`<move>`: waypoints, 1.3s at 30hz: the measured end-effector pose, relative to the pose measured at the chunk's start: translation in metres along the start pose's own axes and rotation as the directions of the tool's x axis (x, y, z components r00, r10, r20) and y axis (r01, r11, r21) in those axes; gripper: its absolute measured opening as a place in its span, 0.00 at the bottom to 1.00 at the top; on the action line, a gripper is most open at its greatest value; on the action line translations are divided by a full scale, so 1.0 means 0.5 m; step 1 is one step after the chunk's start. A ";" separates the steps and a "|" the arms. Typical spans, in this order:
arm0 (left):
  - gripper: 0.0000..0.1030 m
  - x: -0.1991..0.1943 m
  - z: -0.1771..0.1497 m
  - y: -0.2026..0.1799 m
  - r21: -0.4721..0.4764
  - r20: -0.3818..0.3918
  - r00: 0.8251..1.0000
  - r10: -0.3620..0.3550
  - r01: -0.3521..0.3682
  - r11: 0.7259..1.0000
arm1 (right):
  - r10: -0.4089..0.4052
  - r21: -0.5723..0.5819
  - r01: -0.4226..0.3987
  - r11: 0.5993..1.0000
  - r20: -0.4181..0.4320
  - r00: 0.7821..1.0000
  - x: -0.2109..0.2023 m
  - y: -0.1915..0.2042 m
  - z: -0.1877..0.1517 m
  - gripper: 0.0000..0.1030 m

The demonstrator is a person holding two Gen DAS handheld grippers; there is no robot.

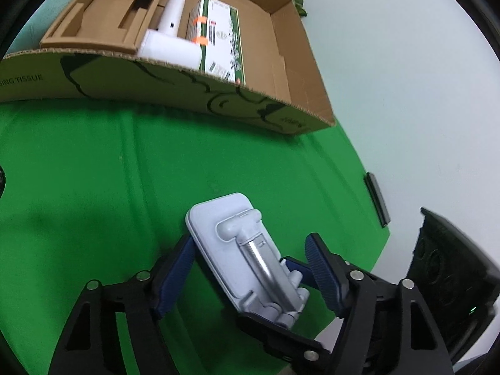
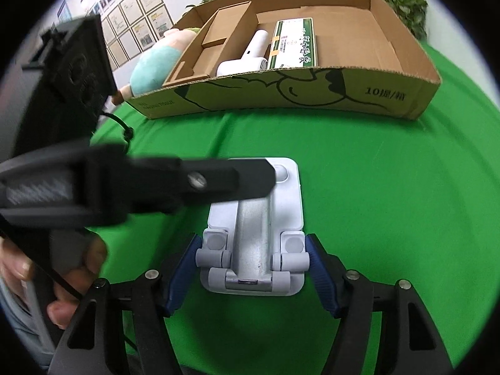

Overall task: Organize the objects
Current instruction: 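Lift the phone stand with the right gripper and carry it over the large box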

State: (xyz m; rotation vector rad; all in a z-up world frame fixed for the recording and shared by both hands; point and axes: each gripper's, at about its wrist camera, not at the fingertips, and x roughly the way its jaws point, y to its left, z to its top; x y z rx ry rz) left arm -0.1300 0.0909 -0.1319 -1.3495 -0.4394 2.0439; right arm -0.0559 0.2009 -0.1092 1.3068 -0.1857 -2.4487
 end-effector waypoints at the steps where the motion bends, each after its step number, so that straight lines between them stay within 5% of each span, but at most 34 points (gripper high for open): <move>1: 0.64 -0.001 -0.004 0.001 0.004 0.002 1.000 0.001 -0.002 1.000 | 0.009 0.008 -0.009 1.000 0.000 1.000 -0.002 -0.001 -0.001 0.64; 6: 0.45 -0.001 -0.012 0.000 0.016 -0.001 1.000 0.027 -0.027 0.999 | 0.040 0.046 -0.040 0.998 0.006 0.999 -0.012 0.000 -0.011 0.64; 12: 0.38 -0.008 -0.020 -0.005 0.026 -0.003 1.000 0.010 -0.010 1.000 | 0.053 0.060 -0.054 0.997 0.013 0.999 -0.015 0.002 -0.013 0.64; 39: 0.28 -0.141 0.091 -0.173 0.224 0.141 0.989 -0.035 0.002 0.975 | 0.045 0.024 -0.052 0.998 0.236 0.971 -0.129 0.022 0.105 0.63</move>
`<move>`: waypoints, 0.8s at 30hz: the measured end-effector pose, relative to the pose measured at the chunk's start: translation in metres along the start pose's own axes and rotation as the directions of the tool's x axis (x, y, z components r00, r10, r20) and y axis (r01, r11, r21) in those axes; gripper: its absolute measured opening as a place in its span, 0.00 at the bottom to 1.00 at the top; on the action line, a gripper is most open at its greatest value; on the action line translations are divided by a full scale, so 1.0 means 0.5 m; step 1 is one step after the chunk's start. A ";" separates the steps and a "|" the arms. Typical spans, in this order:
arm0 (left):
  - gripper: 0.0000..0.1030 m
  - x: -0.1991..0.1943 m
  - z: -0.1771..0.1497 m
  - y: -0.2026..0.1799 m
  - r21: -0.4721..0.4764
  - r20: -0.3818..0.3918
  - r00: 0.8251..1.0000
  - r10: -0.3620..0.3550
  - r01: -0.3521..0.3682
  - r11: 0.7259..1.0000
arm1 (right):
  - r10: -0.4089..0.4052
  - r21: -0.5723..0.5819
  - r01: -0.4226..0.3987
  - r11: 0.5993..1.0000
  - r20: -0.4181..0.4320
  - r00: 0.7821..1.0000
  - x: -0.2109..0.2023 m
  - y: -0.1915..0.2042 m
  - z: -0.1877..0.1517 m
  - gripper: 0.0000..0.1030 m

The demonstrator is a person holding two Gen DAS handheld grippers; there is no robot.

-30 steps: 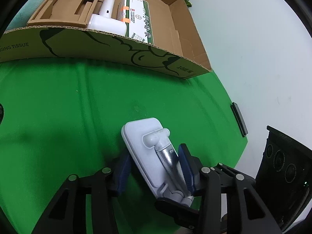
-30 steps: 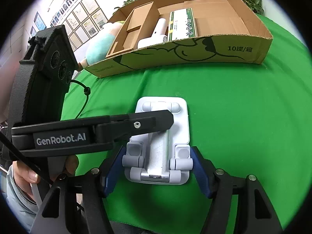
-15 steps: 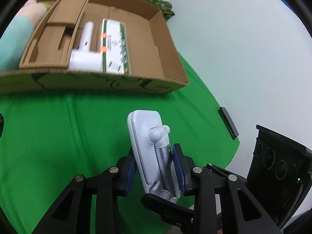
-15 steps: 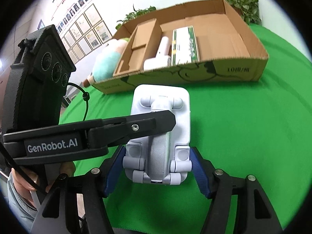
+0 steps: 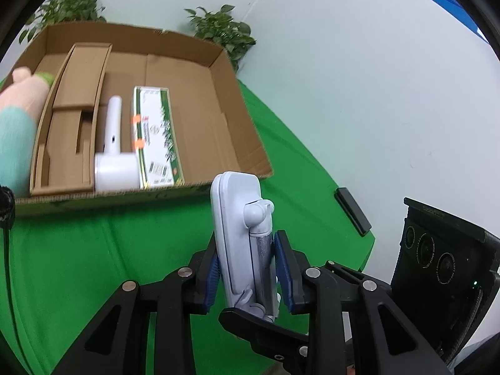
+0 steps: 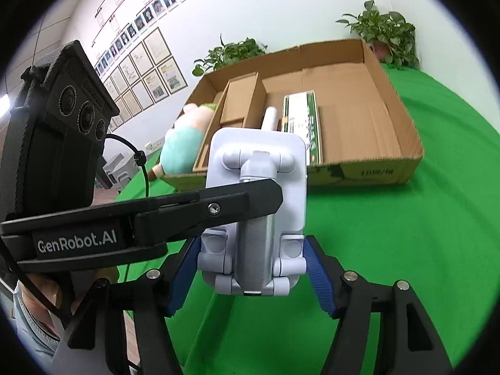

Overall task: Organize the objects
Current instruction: 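Lift the phone stand with the right gripper and carry it over the large box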

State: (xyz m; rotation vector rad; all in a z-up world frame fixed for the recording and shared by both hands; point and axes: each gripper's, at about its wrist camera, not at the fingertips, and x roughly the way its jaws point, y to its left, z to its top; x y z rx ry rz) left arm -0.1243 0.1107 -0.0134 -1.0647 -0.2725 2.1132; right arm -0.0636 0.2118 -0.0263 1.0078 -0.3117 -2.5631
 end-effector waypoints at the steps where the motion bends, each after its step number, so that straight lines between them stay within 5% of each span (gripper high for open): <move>1: 0.28 -0.001 0.007 -0.004 0.005 0.003 1.000 -0.001 0.001 1.000 | -0.002 -0.002 0.002 1.000 0.006 1.000 -0.002 0.000 0.007 0.63; 24: 0.28 -0.020 0.272 -0.058 0.102 0.069 0.998 0.000 -0.007 0.995 | -0.011 -0.030 0.015 0.999 0.122 0.992 0.014 -0.040 0.230 0.63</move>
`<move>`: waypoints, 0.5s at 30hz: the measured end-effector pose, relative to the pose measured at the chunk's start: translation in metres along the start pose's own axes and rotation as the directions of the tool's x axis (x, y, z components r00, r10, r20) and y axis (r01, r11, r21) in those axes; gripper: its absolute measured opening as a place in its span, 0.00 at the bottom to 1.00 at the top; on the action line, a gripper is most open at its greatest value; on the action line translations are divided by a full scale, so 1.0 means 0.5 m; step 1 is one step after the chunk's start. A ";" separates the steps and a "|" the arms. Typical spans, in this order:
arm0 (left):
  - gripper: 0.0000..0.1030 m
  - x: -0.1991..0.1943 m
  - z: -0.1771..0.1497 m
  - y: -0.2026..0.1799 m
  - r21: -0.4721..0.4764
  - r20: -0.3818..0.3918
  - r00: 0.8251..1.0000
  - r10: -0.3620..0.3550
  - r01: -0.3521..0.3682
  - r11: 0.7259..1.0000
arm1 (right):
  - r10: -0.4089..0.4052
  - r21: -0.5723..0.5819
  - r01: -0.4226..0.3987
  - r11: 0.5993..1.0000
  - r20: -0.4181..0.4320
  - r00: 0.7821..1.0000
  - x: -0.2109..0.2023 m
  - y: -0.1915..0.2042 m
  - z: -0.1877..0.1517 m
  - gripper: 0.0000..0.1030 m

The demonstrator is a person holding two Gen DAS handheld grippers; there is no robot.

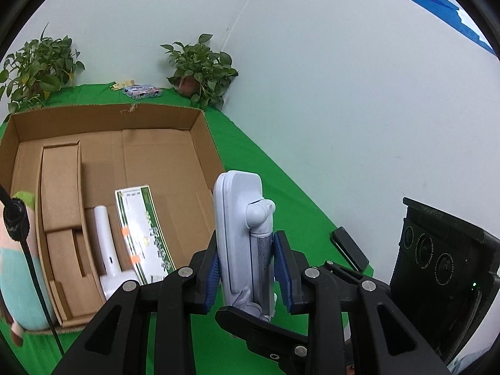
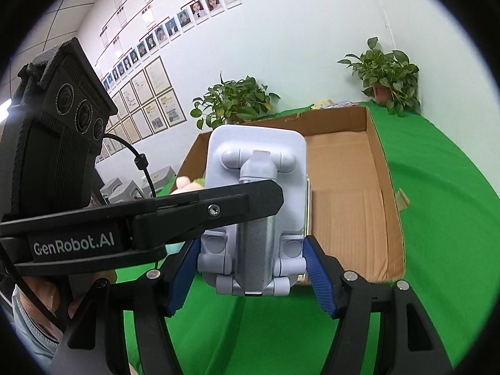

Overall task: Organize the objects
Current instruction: 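Lift the phone stand with the right gripper and carry it over the large box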

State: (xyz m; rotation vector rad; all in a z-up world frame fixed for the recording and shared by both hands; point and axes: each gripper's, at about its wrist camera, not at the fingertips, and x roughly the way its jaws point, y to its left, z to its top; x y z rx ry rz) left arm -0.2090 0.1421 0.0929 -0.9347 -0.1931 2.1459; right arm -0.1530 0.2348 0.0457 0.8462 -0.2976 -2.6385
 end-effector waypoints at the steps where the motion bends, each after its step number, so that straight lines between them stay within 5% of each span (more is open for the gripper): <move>1: 0.28 0.006 0.009 0.004 -0.001 -0.003 1.000 -0.001 0.001 1.000 | 0.000 0.001 0.000 1.000 -0.001 1.000 0.005 -0.005 0.004 0.63; 15: 0.27 0.118 0.104 0.061 -0.032 -0.070 0.998 -0.006 0.004 0.999 | 0.002 0.031 0.000 1.000 -0.059 0.998 0.086 -0.086 0.073 0.63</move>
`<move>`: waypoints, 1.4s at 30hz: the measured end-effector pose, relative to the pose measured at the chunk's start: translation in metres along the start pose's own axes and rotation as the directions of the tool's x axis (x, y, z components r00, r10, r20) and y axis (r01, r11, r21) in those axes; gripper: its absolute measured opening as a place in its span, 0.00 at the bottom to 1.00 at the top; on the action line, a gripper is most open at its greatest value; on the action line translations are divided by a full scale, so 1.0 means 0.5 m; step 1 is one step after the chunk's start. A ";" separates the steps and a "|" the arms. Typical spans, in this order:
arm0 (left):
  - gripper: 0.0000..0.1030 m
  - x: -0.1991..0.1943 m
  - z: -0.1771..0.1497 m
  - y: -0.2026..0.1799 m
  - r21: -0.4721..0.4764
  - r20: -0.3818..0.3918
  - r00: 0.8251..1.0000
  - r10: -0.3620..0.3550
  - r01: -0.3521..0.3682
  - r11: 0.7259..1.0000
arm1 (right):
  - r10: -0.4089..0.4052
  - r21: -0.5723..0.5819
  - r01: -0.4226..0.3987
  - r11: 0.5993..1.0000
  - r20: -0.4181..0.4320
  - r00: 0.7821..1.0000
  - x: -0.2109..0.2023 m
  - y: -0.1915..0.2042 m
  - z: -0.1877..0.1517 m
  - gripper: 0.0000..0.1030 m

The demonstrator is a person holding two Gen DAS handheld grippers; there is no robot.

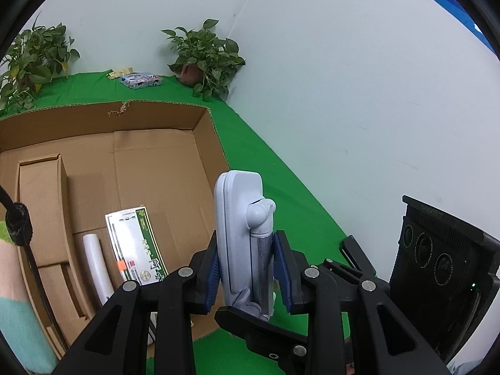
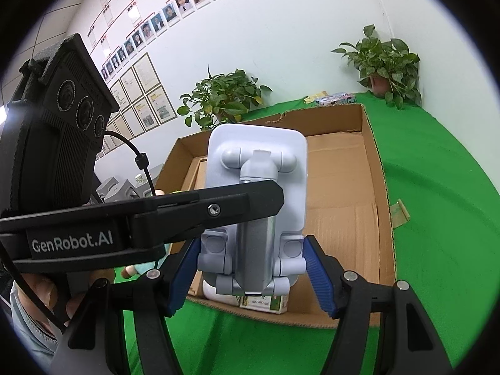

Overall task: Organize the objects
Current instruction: 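Lift the phone stand with the right gripper and carry it over the large box, then lower the phone stand beside the medicine box and open the right gripper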

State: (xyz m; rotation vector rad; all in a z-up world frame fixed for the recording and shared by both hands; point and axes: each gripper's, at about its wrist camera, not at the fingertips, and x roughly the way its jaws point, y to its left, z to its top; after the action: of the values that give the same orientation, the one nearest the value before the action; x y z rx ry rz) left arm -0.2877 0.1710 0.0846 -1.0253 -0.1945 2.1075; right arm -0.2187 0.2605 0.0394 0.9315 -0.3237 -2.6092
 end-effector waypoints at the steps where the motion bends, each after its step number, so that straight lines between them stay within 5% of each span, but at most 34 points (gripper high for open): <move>1: 0.27 0.008 0.005 0.005 -0.004 -0.004 1.000 0.003 -0.003 1.000 | 0.002 0.005 -0.002 1.000 -0.008 1.000 0.009 -0.009 0.005 0.63; 10: 0.27 0.141 -0.025 0.092 -0.106 -0.123 0.992 0.001 -0.014 0.994 | 0.019 0.076 -0.007 0.997 -0.151 0.988 0.101 -0.077 -0.031 0.63; 22: 0.30 0.277 -0.100 0.161 -0.178 -0.283 0.959 0.034 -0.087 0.980 | 0.050 0.166 0.003 0.986 -0.314 0.948 0.198 -0.155 -0.106 0.63; 37: 0.31 0.176 -0.105 0.159 -0.092 -0.215 0.955 0.204 -0.228 0.969 | -0.068 0.119 0.126 0.985 -0.407 0.911 0.229 -0.145 -0.101 0.65; 42: 0.33 0.067 -0.112 0.153 -0.042 -0.098 0.945 0.313 -0.318 0.947 | -0.049 0.158 0.109 0.981 -0.342 0.938 0.196 -0.139 -0.088 0.70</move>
State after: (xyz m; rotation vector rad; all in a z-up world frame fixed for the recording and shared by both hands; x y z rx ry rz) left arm -0.3040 0.1312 -0.0063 -1.2522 -0.0474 2.3462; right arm -0.2786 0.2808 -0.0722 1.4560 -0.4348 -2.4582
